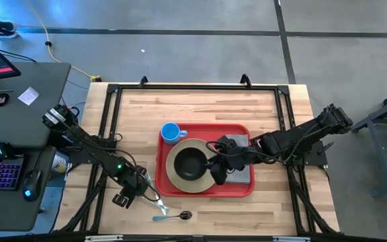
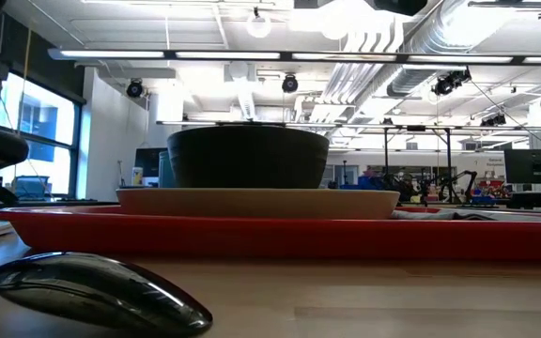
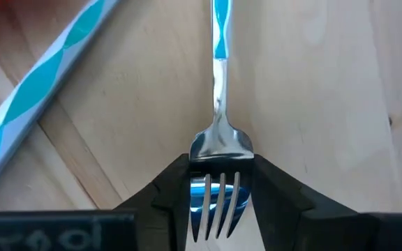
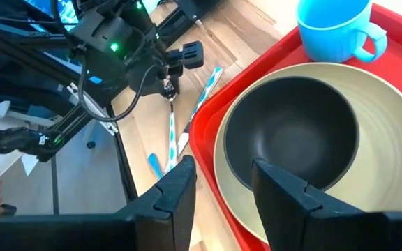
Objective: Set up tray
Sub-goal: Put the blue fork on the gray napkin
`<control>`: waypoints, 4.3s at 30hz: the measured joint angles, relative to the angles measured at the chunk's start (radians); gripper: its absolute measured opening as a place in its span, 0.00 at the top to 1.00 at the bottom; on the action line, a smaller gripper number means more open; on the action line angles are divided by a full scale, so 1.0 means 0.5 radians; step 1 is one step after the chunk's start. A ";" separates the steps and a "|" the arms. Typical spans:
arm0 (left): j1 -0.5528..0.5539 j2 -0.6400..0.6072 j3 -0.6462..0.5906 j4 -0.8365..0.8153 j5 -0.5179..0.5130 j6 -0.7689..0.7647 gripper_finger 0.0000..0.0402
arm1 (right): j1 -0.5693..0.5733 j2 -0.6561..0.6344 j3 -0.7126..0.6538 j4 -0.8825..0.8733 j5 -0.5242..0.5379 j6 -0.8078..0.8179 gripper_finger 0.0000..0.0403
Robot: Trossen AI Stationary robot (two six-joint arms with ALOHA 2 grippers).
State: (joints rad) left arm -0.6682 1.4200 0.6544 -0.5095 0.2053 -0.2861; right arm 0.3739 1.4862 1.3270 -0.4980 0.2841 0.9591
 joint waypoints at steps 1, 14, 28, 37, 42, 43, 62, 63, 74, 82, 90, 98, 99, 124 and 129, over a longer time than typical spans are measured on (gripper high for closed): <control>0.000 0.000 0.000 -0.002 -0.001 -0.014 0.61 | 0.000 0.000 0.000 0.000 -0.006 -0.002 0.68; 0.000 -0.002 0.236 -0.236 -0.020 -0.120 0.61 | 0.000 0.000 0.000 -0.003 -0.012 -0.042 0.68; 0.019 -0.008 1.030 -1.144 -0.467 0.142 0.60 | 0.000 0.000 0.000 0.004 -0.113 0.139 0.68; 0.276 -0.010 1.670 -1.385 -1.008 0.485 0.60 | -0.197 0.140 -0.001 0.637 -0.969 0.233 0.68; 0.378 -0.011 1.989 -1.412 -1.183 0.760 0.59 | -0.395 0.149 -0.001 0.995 -1.301 0.270 0.68; 0.392 -0.011 2.036 -1.409 -1.212 0.808 0.59 | -0.428 0.135 -0.001 1.046 -1.345 0.282 0.68; 0.481 0.012 2.165 -1.200 -2.263 1.883 0.62 | -0.613 0.107 0.002 1.522 -1.465 0.784 0.68; 0.488 0.012 2.165 -1.201 -2.285 1.889 0.63 | -0.618 0.107 0.002 1.524 -1.436 0.776 0.68; 0.514 0.012 2.165 -1.150 -2.385 2.010 0.62 | -0.658 0.109 0.002 1.526 -1.378 0.786 0.77; 0.514 0.012 2.165 -1.010 -2.520 2.196 0.53 | -0.695 0.111 0.001 1.311 -1.372 0.700 0.92; 0.510 0.004 2.174 -0.983 -2.464 1.748 0.38 | -0.700 0.096 -0.010 1.156 -1.220 0.530 0.92; 0.511 0.006 2.170 -1.224 -2.111 1.275 0.30 | -0.752 0.019 -0.002 1.259 -1.216 0.536 0.92; 0.511 0.006 2.170 -1.233 -2.113 1.209 0.30 | -0.755 -0.004 -0.002 1.172 -1.214 0.505 0.92; 0.511 -0.138 2.168 -1.400 -1.727 -1.025 0.42 | -0.197 -0.379 -0.748 -0.486 -0.336 1.526 0.92; 0.511 -0.138 2.168 -1.379 -1.630 -1.025 0.42 | -0.199 -0.381 -0.992 -0.384 -0.350 1.640 0.92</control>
State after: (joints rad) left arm -0.4126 1.3510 1.7386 -1.1988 -0.6096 -0.7986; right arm 0.2745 1.2957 0.8309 -0.6899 0.1089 1.7789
